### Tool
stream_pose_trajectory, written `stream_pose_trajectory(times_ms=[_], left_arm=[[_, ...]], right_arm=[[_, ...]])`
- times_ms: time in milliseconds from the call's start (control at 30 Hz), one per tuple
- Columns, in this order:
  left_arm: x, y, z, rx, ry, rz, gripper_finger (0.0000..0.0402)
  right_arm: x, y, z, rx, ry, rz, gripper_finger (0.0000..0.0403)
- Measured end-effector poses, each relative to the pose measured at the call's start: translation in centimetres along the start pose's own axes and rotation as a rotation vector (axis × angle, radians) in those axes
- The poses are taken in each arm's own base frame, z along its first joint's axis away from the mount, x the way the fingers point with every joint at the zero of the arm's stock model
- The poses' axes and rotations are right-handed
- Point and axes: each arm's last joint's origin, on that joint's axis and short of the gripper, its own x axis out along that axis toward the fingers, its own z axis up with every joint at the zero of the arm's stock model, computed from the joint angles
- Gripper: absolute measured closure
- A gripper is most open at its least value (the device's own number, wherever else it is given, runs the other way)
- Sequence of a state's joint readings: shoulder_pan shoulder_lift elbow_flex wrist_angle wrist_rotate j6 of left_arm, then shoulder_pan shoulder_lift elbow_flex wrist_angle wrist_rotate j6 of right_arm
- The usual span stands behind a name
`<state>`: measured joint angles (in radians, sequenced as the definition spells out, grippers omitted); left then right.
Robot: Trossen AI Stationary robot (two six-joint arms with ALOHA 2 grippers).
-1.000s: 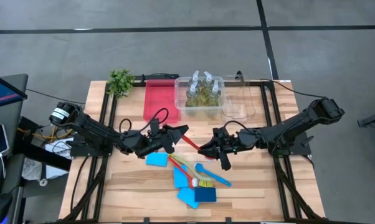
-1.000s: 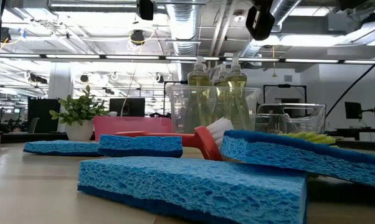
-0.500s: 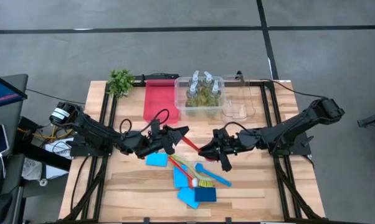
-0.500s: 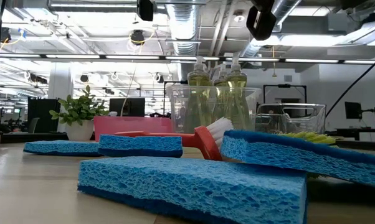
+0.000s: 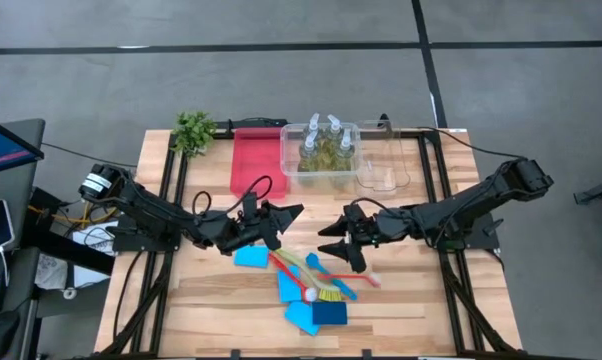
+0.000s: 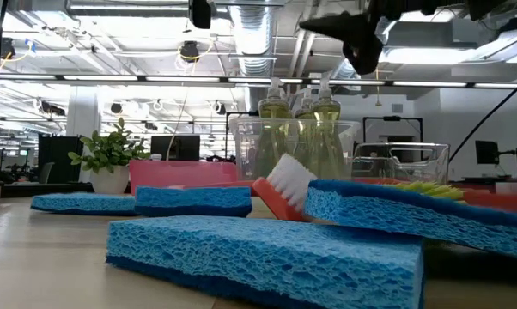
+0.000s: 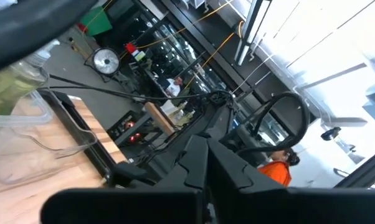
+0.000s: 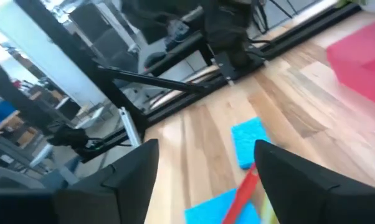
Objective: Pick & Place Kitchen Sink Supplies
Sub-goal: Put the red toilet brush into the red bin
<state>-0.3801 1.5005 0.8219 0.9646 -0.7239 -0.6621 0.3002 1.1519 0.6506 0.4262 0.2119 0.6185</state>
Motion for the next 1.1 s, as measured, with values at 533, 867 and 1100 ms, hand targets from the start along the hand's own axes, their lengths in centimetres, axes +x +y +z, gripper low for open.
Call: stream_pose_trajectory(times_ms=[533,867,1100], left_arm=[[-0.3,0.0,-0.8,0.068,0.09,-0.034,0.0389],[-0.9,-0.3,-1.6,0.125,0.164,-0.061,0.039],[-1.2,-0.6,-1.8,0.129,0.176,-0.069,0.0392]], right_arm=[[-1.1,-1.9,-3.7,-0.13,0.374,-0.216,0.0143],[-4.8,0.3,-8.7,-0.262,0.809,-0.171,0.0143],[-7.2,1.1,-10.6,-0.239,0.95,-0.248,0.0143]])
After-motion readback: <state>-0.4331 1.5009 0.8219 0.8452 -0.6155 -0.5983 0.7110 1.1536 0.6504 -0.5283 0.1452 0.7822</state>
